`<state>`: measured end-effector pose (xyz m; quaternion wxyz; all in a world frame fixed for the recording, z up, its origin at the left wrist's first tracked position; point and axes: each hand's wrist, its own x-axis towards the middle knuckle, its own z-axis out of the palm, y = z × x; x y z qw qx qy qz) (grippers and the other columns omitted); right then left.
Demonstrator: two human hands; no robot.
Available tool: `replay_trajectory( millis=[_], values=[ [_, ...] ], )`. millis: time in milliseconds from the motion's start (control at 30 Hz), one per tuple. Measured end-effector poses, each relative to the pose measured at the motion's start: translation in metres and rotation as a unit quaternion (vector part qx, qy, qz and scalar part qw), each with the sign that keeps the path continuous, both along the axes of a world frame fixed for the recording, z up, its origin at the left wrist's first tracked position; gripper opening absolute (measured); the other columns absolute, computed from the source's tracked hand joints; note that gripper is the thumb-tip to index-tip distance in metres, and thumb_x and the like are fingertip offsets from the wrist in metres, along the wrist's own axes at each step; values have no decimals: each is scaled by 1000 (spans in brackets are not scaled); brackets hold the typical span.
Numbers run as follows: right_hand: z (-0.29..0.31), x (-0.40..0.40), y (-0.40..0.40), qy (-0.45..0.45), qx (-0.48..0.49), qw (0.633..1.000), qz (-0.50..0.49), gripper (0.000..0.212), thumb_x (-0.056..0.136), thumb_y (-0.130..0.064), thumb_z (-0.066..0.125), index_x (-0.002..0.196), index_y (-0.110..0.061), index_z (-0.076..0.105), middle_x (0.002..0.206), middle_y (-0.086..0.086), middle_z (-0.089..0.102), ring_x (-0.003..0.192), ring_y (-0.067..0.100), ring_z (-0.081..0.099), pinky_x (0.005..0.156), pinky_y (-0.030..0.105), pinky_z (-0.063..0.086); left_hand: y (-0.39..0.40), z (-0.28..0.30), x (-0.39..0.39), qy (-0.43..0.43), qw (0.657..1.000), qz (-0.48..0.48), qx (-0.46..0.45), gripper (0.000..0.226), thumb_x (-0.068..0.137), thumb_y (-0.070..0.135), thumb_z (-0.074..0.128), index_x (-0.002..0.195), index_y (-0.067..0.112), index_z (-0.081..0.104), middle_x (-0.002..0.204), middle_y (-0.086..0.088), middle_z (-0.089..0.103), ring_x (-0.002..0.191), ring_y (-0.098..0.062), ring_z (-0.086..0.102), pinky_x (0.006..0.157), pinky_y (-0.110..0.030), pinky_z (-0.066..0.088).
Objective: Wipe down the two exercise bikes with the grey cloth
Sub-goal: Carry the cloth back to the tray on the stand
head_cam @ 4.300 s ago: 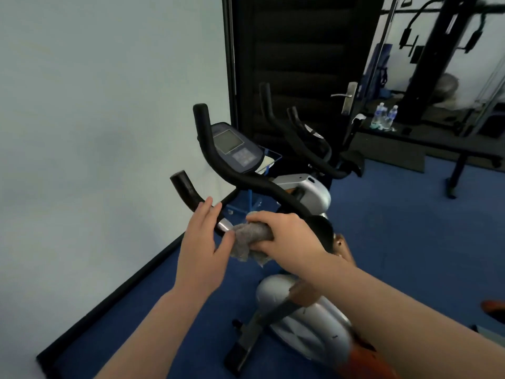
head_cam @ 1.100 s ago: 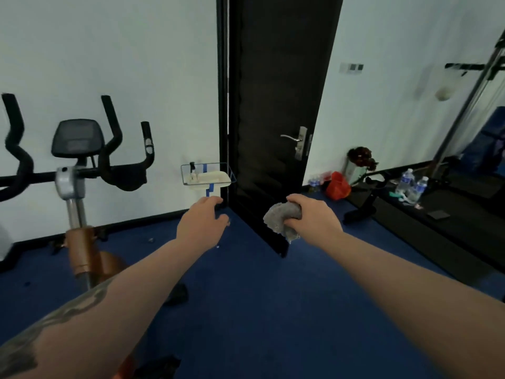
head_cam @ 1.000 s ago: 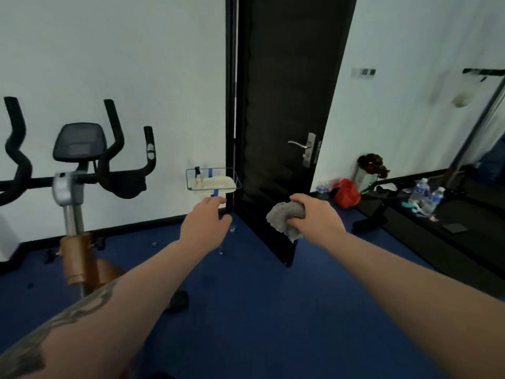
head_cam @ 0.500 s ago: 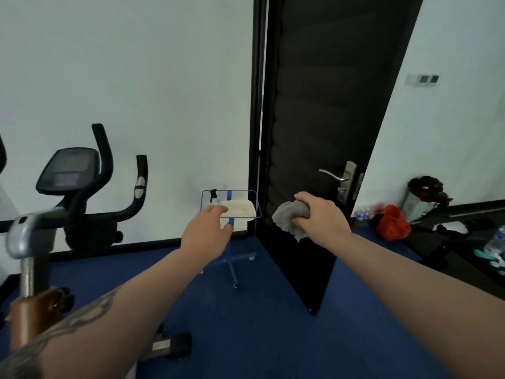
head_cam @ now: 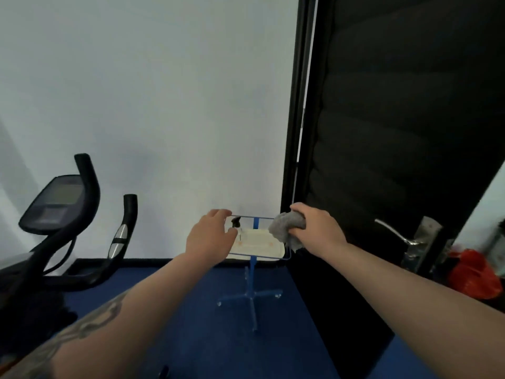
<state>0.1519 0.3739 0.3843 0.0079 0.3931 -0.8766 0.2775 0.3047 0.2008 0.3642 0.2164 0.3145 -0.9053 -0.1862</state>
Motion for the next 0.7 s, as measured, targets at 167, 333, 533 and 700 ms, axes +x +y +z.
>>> replay_trajectory(
  millis=[167, 333, 533, 700],
  values=[
    [-24, -55, -71, -15, -3, 1000, 10, 52, 81, -26, 65, 131, -28, 50, 120, 1, 63, 106, 22, 60, 86, 37, 51, -72, -20, -58, -16, 1000, 15, 13, 45, 89, 30, 49, 134, 23, 46, 143, 2, 43, 119, -22, 51, 95, -35, 39],
    [-51, -109, -132, -45, 22, 999, -12, 51, 83, -26, 62, 132, -28, 48, 119, 2, 63, 103, 21, 60, 84, 38, 52, -137, -50, -114, -54, 998, -10, 14, 46, 90, 30, 47, 135, 23, 45, 143, 3, 43, 118, -21, 51, 93, -34, 40],
    [-86, -169, -186, -84, 37, 995, -30, 50, 81, -28, 63, 129, -28, 50, 114, 3, 64, 99, 22, 61, 82, 38, 53, -188, -89, -182, -85, 995, -37, 36, 41, 89, 27, 48, 129, 21, 50, 137, 0, 49, 114, -24, 53, 88, -34, 42],
    [-138, -231, -232, -109, 53, 992, -23, 49, 81, -26, 64, 128, -28, 51, 116, 3, 63, 101, 23, 60, 82, 36, 52, -221, -135, -248, -117, 991, -33, 55, 44, 90, 30, 48, 133, 20, 47, 138, 0, 48, 115, -23, 52, 90, -36, 43]
  ],
)
